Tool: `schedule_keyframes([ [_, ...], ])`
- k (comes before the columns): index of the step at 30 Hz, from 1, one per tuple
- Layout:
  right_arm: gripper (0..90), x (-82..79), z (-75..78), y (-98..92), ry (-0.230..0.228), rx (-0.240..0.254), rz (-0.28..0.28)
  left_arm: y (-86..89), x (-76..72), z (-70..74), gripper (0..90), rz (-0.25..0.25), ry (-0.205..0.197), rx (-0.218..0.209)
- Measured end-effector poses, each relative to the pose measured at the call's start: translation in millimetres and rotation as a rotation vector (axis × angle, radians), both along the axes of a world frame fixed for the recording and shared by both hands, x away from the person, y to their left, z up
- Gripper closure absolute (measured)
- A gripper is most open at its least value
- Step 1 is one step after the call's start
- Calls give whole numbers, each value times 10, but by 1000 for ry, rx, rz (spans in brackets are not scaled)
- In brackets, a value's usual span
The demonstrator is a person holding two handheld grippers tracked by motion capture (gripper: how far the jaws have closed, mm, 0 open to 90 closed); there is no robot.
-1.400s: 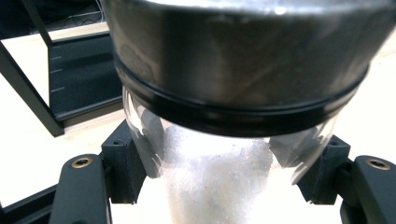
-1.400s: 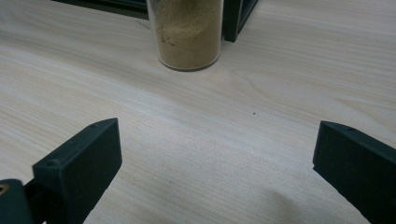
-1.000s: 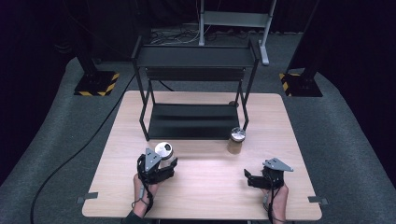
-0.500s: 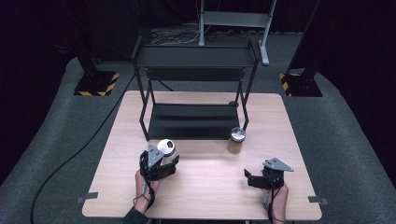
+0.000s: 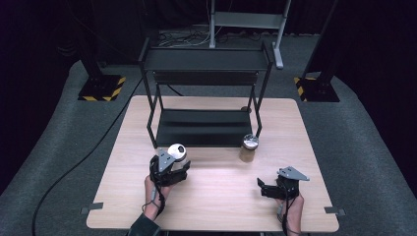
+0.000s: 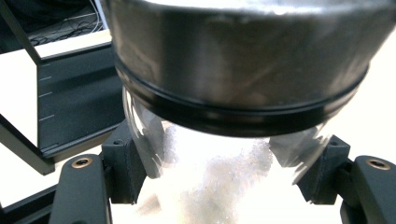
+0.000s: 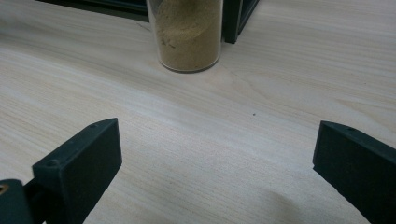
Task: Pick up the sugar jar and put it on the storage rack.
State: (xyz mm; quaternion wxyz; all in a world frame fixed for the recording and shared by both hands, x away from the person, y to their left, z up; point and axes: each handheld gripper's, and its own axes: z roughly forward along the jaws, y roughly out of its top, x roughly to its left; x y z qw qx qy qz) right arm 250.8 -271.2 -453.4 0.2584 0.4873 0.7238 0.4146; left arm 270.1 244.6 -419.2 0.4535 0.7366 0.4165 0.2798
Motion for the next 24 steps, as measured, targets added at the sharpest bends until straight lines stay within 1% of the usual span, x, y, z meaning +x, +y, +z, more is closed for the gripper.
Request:
schedule_keyframes([
  [10, 3, 2, 1, -2, 1, 1, 1, -12, 106, 20, 299, 2, 6, 7],
  [19, 3, 6, 3, -3, 3, 1, 2, -47, 166, 37, 299, 0, 4, 6],
  [24, 3, 5, 1, -7, 2, 2, 3, -70, 214, 57, 299, -5, 5, 17],
])
